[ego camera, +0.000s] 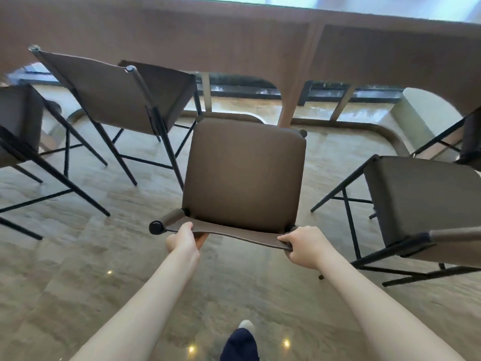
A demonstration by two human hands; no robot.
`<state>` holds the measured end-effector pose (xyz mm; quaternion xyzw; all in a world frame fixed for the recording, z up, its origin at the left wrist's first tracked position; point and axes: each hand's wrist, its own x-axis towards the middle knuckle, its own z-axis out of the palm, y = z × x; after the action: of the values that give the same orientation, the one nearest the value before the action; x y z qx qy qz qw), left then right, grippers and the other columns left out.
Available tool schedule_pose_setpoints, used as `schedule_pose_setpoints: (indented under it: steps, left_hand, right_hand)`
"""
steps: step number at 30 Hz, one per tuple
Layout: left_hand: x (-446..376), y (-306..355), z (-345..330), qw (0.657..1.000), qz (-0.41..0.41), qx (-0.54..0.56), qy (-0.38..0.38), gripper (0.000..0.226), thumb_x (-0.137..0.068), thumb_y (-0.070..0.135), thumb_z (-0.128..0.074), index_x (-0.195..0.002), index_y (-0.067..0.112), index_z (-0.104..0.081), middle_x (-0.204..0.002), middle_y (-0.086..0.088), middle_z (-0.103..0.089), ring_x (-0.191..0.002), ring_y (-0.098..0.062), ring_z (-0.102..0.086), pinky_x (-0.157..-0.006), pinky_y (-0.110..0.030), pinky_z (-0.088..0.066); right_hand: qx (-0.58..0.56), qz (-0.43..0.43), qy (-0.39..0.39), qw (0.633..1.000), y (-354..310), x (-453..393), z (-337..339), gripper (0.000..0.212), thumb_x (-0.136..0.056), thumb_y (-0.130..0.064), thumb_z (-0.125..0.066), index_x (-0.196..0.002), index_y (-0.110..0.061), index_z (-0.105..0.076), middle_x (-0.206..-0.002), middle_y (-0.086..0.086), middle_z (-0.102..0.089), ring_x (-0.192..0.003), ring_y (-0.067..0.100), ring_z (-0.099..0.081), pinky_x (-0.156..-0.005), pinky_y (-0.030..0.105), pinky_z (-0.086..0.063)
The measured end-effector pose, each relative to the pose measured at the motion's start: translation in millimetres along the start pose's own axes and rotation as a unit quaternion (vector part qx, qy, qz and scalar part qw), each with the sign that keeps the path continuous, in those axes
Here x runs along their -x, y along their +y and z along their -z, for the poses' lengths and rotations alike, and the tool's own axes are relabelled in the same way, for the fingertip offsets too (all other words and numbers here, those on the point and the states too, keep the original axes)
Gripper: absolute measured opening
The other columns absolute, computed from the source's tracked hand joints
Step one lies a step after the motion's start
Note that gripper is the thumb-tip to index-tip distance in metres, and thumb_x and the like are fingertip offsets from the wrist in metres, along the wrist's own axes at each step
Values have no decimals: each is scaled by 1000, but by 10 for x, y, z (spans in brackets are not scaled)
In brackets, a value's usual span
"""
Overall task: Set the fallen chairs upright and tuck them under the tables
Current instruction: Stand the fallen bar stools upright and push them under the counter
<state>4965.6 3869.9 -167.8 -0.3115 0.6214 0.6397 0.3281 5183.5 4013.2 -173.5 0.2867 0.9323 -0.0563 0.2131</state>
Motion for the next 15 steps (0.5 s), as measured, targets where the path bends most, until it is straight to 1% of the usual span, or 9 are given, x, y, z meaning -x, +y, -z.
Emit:
schedule_pose_setpoints:
  steps: [3, 5, 7, 8, 9, 11, 12, 13, 15]
  left_hand:
    - [131, 107, -232, 998, -53, -43, 16, 18, -89, 1, -56, -104, 0, -47, -107, -16, -61, -79, -31, -64, -72, -33, -53]
    - [235, 172, -383, 994, -80, -66, 23, 17, -91, 2, -55, -106, 1, -48, -104, -14, -57, -77, -28, -60, -72, -31, -50]
    - [275, 259, -526, 991, -98, -86, 13, 14, -91, 2, -54, -104, -1, -50, -101, -15, -58, -67, -25, -59, -71, -29, -49]
    - [252, 294, -578, 990, -104, -95, 6, 11, -90, 2, -54, -100, -3, -51, -100, -17, -59, -62, -23, -59, -66, -29, -51]
    - [213, 327, -615, 989, -108, -104, -1, 10, -89, 1, -54, -98, -5, -52, -99, -18, -61, -59, -22, -60, -57, -27, -53]
    - [95, 396, -696, 986, -111, -124, -16, 14, -88, 0, -55, -100, -7, -53, -100, -19, -62, -65, -28, -65, -40, -23, -52]
    - [42, 443, -733, 986, -106, -127, -26, 16, -87, 0, -55, -102, -8, -53, -103, -20, -63, -72, -32, -66, -39, -25, -52]
    - [-8, 489, -770, 986, -100, -125, -37, 18, -87, 0, -55, -103, -8, -54, -106, -22, -64, -76, -35, -67, -42, -31, -55]
    - [-56, 567, -850, 987, -68, -136, -59, 22, -90, 7, -53, -105, -8, -53, -103, -25, -65, -70, -38, -67, -50, -43, -59]
  right_hand:
    - [-9, 8, -7, 1000, 167, -215, 150, 44, -85, -30, -46, -126, -34, -61, -118, -6, -67, -110, 23, -60, -91, 32, -49]
    - [-14, 14, -6, 1000, 249, -325, 260, 46, -85, -30, -46, -127, -35, -61, -119, -6, -67, -110, 23, -60, -91, 30, -48]
    - [-16, 20, -5, 1000, 335, -428, 378, 46, -86, -29, -46, -129, -36, -60, -121, -6, -66, -112, 22, -60, -89, 28, -46]
    - [-17, 19, -4, 1000, 373, -474, 437, 45, -86, -29, -46, -128, -36, -60, -121, -6, -66, -112, 22, -59, -87, 27, -45]
    - [-20, 18, -2, 1000, 410, -520, 497, 45, -86, -28, -47, -127, -37, -61, -121, -7, -66, -112, 22, -59, -86, 26, -45]
    - [-26, 16, -3, 1000, 477, -599, 593, 45, -84, -27, -48, -125, -38, -63, -121, -9, -67, -112, 21, -60, -87, 27, -46]
    - [-27, 15, -4, 1000, 503, -635, 629, 46, -83, -26, -48, -125, -38, -63, -120, -9, -67, -111, 21, -60, -88, 27, -46]
    - [-29, 14, -5, 999, 521, -666, 656, 46, -82, -26, -48, -124, -39, -63, -120, -10, -67, -111, 21, -60, -88, 27, -46]
    - [-31, 16, -6, 999, 572, -734, 708, 46, -82, -25, -48, -124, -39, -64, -120, -10, -67, -111, 21, -60, -89, 27, -47]
